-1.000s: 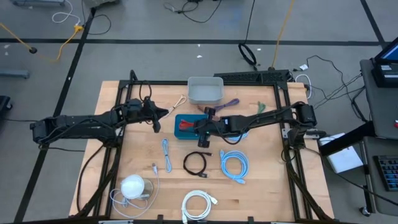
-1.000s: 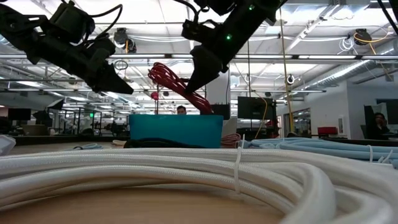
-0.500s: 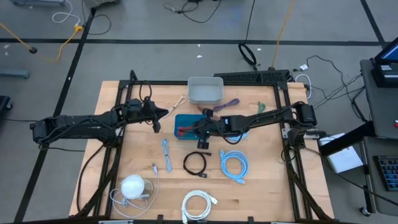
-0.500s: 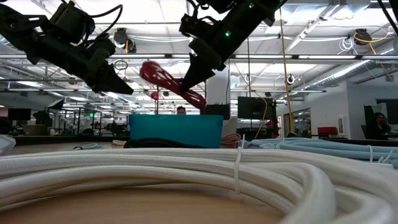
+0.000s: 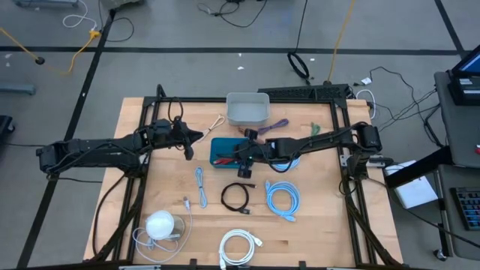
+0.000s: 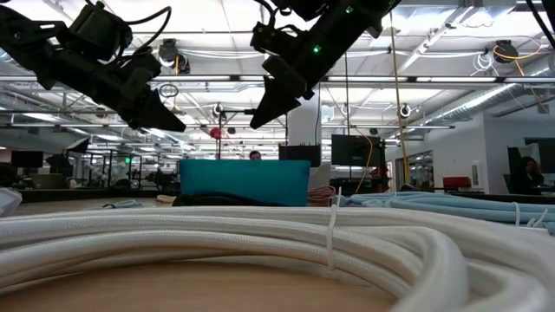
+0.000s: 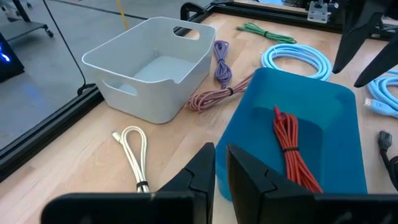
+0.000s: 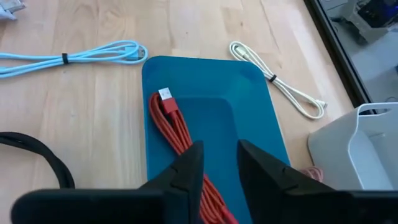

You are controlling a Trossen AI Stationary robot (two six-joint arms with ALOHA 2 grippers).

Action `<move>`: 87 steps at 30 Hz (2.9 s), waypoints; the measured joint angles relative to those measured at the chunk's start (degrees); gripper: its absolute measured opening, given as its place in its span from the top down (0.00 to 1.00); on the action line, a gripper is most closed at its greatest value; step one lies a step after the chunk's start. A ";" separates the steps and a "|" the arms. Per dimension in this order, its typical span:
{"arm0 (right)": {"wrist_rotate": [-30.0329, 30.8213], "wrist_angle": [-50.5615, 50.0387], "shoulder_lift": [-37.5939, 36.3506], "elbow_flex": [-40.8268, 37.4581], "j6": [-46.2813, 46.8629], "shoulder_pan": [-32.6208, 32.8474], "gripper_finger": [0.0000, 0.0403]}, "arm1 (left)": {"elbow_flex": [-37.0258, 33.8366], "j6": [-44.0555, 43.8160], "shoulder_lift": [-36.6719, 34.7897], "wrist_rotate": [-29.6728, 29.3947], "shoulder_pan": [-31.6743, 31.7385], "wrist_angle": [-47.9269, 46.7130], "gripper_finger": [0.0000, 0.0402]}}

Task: Pick & Place USB Port
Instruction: Put the white charger cable into the blue bin

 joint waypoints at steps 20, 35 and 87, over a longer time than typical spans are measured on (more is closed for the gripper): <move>13.42 -0.84 -0.27 0.00 -3.26 7.76 0.85 | 0.04 -7.18 0.02 -19.71 2.50 -9.55 0.80; 22.19 -8.93 -0.52 -0.04 0.22 11.13 0.83 | 20.17 9.84 21.03 -22.85 1.20 -27.93 0.47; 39.92 2.45 -34.21 -27.96 5.37 24.35 0.82 | 34.12 11.68 49.88 -6.01 9.76 -32.19 0.42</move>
